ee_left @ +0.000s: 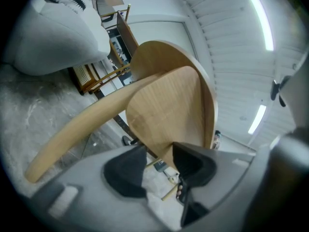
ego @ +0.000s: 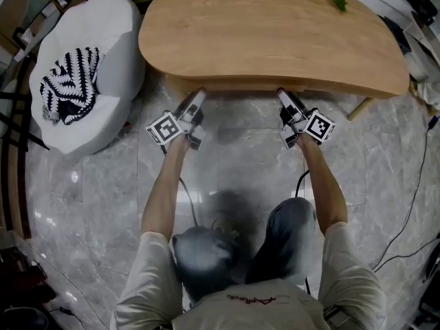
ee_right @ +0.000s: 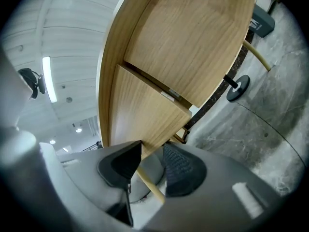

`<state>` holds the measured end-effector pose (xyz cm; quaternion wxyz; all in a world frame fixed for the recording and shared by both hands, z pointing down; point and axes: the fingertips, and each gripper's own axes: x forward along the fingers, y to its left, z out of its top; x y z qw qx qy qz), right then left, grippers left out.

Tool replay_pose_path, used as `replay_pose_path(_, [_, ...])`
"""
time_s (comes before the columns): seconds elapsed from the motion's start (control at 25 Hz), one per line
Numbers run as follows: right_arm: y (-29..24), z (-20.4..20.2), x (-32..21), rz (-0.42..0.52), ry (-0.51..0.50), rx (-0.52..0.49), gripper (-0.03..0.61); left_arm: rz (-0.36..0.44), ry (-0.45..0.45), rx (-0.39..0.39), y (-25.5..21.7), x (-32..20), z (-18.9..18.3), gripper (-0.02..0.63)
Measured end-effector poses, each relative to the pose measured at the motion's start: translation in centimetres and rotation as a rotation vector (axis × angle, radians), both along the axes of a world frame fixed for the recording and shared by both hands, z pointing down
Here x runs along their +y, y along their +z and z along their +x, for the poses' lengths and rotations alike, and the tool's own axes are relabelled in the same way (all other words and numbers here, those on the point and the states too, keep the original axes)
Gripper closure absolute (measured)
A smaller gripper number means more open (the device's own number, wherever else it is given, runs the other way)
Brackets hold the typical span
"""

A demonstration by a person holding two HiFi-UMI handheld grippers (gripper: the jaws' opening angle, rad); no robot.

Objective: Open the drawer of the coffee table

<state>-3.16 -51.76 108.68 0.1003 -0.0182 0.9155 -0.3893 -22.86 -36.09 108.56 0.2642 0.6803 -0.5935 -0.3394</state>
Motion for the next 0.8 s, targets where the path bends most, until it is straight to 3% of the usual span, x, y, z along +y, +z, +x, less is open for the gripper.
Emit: replay_pose_path(0.8, [0.6, 6.9, 7.6, -0.003, -0.111, -0.006, 0.476, -0.024, 0.072, -0.094, 0.2, 7.7, 6.4, 0.476])
